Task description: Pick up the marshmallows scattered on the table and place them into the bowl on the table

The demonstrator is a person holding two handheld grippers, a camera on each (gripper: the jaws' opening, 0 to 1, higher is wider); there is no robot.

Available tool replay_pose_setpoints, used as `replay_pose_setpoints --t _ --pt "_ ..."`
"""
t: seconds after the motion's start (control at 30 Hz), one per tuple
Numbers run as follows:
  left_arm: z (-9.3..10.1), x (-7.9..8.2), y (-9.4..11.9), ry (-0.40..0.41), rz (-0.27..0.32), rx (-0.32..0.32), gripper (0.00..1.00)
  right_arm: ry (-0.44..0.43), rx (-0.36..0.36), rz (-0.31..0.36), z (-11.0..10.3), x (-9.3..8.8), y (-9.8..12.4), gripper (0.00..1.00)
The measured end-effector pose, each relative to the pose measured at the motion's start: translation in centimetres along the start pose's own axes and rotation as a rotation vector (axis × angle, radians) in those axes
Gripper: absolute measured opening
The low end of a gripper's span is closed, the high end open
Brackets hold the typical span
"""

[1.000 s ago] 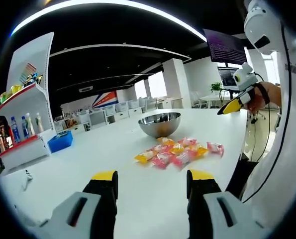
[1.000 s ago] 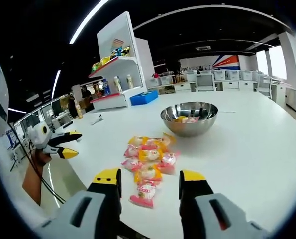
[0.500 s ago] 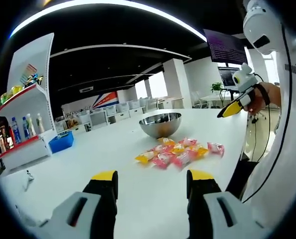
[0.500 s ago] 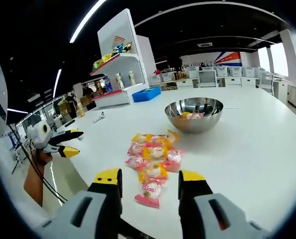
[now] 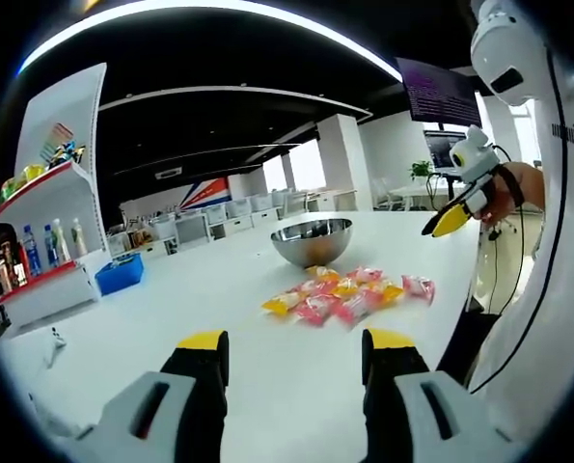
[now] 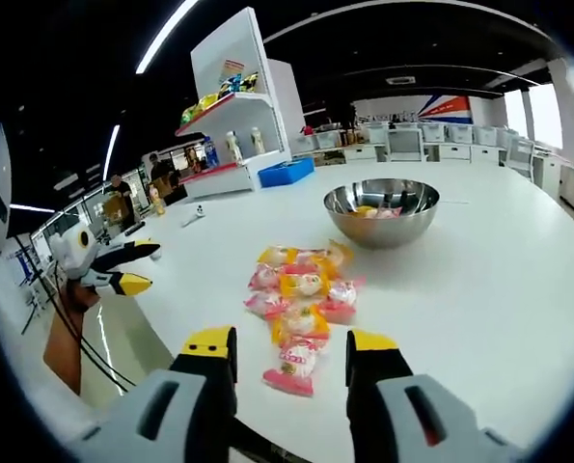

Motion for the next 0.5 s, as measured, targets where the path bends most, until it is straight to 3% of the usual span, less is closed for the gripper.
replay_pose_setpoints --t 0.5 --pt "-0.11 0.55 -0.04 -0.009 0.001 0.005 0.56 -0.019 0.003 -0.02 -0.46 -0.38 -0.86 0.45"
Point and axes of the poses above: the point that each gripper's makers call its tool centre point, and the gripper's own axes: y roughly backward along the fingers, z roughly to its right, x roughly out of its top, the point moved 1 cm from there along y, roughly backward along the fingers, and after that the axes turned 4 degrees about -x, right-handed, at the moved point
